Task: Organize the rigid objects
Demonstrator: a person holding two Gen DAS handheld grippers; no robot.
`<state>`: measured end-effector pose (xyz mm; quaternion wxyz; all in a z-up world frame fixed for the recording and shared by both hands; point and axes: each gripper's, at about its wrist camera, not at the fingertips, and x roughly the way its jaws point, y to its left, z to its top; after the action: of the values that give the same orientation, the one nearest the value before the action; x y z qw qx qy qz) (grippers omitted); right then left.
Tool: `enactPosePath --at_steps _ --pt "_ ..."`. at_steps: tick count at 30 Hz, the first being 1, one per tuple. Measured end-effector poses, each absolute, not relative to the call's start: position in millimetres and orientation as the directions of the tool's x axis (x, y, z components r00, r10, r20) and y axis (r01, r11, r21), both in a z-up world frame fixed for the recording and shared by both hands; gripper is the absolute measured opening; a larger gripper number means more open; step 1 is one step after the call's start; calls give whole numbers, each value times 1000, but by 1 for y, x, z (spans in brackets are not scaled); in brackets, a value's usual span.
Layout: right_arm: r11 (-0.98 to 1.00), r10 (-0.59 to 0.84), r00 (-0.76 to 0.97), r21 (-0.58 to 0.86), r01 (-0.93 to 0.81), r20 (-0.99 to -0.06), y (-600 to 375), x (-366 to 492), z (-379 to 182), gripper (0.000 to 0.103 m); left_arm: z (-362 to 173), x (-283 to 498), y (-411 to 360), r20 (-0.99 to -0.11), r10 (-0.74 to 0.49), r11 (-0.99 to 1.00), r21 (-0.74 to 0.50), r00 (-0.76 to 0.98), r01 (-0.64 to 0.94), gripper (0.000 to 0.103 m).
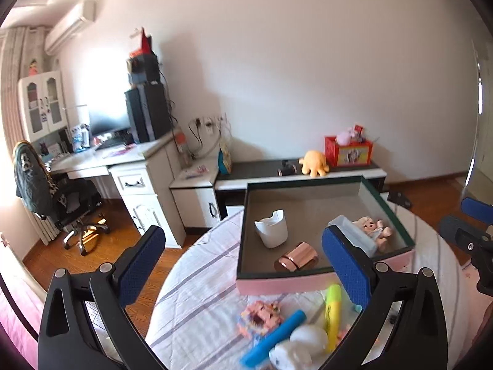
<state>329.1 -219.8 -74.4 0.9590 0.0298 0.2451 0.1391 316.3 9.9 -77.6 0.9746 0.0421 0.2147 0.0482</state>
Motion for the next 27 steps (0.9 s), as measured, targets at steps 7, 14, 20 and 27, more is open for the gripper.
enactPosePath --at_steps 7,14,20,27 --pt "967 253 910 99 -233 -329 -208 229 -47 103 -56 215 22 -333 62 998 2 941 -64 103" --pt "968 251 924 84 -236 -290 -201 168 -38 103 -47 148 18 -276 69 998 9 959 -69 103" --pt "971 240 936 63 -232 -258 -201 135 -31 103 -40 116 9 -255 66 998 34 965 -59 103" --pt "972 236 946 46 -232 -223 -198 107 -21 103 -30 91 5 -218 62 998 32 974 -56 103"
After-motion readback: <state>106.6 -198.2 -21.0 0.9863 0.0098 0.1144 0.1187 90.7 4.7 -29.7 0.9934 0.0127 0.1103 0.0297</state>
